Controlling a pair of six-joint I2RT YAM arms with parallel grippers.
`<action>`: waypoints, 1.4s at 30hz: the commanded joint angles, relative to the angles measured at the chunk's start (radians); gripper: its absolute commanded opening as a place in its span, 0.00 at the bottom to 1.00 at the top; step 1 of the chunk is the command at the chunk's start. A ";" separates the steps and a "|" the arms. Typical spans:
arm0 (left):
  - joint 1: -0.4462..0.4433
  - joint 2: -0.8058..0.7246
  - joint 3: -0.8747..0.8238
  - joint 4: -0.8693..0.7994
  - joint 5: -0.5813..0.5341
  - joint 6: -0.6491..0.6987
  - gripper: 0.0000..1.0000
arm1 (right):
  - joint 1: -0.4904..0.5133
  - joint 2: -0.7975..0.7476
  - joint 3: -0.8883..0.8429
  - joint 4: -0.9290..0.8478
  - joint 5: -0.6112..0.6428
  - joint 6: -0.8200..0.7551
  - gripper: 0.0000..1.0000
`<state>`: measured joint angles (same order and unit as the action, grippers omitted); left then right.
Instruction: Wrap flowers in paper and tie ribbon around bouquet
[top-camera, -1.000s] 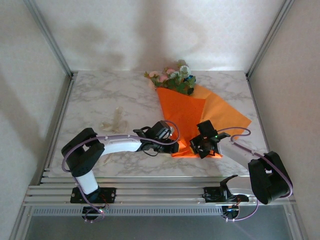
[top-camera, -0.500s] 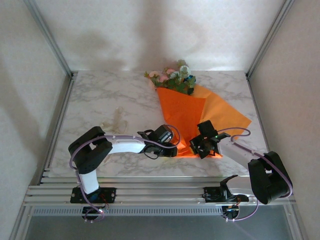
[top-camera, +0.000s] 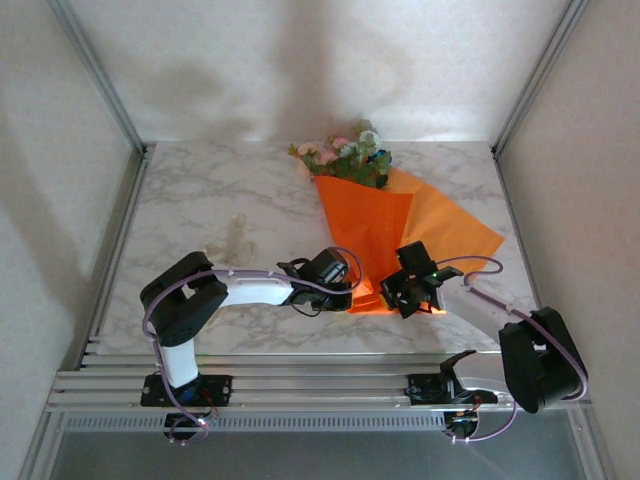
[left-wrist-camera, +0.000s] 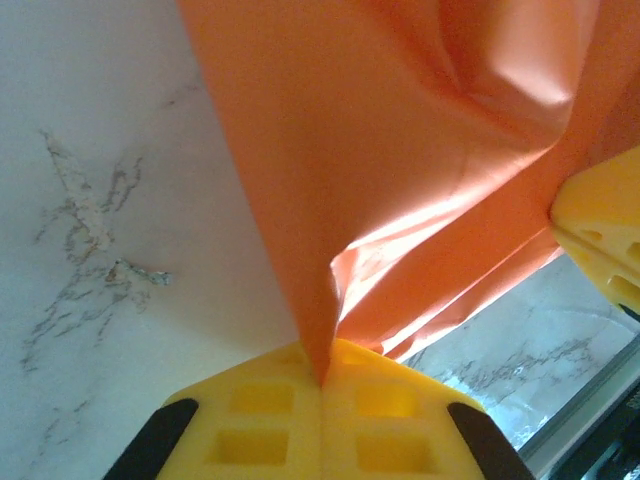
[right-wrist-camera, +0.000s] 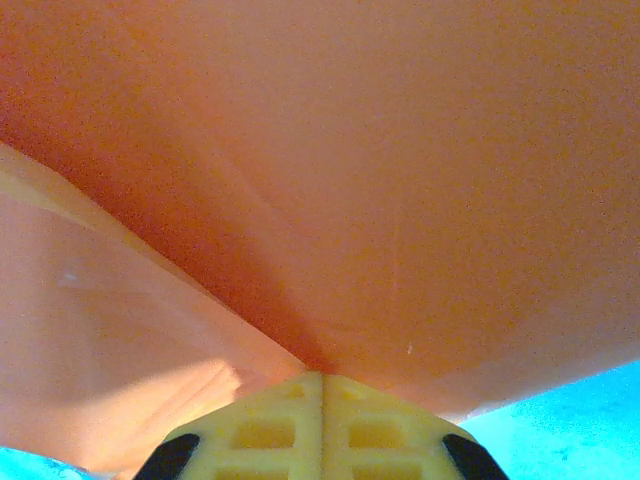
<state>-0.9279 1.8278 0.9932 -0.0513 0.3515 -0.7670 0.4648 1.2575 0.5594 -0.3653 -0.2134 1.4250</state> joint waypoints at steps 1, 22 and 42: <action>0.004 -0.037 0.020 0.036 0.014 -0.051 0.00 | -0.002 -0.067 -0.019 -0.068 -0.024 0.007 0.21; 0.040 -0.026 0.121 -0.031 0.164 -0.032 0.00 | 0.106 -0.231 -0.222 0.337 0.108 0.365 0.70; 0.058 0.009 0.144 -0.060 0.233 -0.016 0.00 | 0.187 -0.252 -0.290 0.434 0.231 0.369 0.60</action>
<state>-0.8749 1.8297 1.1149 -0.1081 0.5514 -0.7822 0.6323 1.0069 0.2798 0.0429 -0.0380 1.7760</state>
